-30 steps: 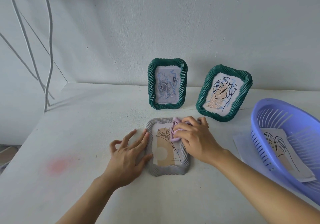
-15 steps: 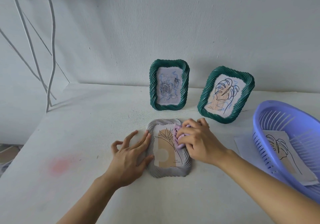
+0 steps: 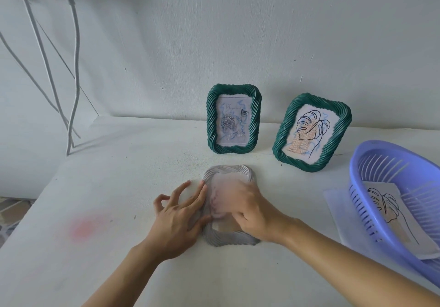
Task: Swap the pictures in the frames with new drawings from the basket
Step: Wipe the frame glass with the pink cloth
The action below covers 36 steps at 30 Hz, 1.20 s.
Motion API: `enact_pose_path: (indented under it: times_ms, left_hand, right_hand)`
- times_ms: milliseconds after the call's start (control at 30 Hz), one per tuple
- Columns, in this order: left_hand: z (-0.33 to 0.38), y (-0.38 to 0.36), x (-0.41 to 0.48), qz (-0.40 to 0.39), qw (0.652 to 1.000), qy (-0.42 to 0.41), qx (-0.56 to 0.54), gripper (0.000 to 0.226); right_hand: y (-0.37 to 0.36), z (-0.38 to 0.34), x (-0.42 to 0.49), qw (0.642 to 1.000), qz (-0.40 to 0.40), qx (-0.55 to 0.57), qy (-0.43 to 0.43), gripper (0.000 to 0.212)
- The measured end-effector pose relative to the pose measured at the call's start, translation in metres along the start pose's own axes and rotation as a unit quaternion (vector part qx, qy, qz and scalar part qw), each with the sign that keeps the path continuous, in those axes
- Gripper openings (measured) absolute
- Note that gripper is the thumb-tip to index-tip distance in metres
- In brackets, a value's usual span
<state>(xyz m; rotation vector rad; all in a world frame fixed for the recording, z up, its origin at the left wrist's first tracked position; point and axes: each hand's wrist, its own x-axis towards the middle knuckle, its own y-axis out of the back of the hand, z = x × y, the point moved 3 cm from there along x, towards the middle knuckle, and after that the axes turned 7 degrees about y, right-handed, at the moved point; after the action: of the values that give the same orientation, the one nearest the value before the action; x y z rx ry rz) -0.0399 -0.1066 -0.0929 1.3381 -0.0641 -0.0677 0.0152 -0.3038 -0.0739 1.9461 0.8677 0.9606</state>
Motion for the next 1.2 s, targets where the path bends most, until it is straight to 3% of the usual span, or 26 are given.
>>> enact_pose_path:
  times_ms: [133, 467, 667, 767, 967, 1200]
  left_hand:
    - [0.0, 0.001, 0.001, -0.007, 1.0, 0.0, -0.008, 0.067]
    - [0.002, 0.005, 0.0, -0.009, 1.0, -0.003, -0.025, 0.071]
    - [0.002, 0.005, 0.001, -0.018, 1.0, 0.001, -0.016, 0.065]
    - [0.002, 0.005, 0.0, -0.019, 1.0, 0.003, -0.012, 0.065]
    - [0.003, 0.007, -0.001, -0.026, 1.0, 0.012, -0.004, 0.068]
    - [0.004, 0.008, -0.001, -0.016, 0.999, 0.019, -0.037, 0.069]
  right_hand:
    - [0.02, -0.003, -0.024, 0.998, -0.06, -0.013, 0.021, 0.028]
    - [0.039, 0.017, -0.021, 0.984, -0.019, -0.167, 0.055, 0.021]
    - [0.05, 0.039, 0.0, 0.982, -0.006, -0.189, 0.001, 0.006]
    - [0.055, 0.046, 0.01, 0.977, 0.006, -0.211, -0.023, 0.015]
    - [0.047, 0.031, -0.005, 0.99, 0.003, -0.142, -0.016, 0.011]
    - [0.037, 0.011, -0.021, 1.0, -0.006, -0.016, -0.022, 0.03]
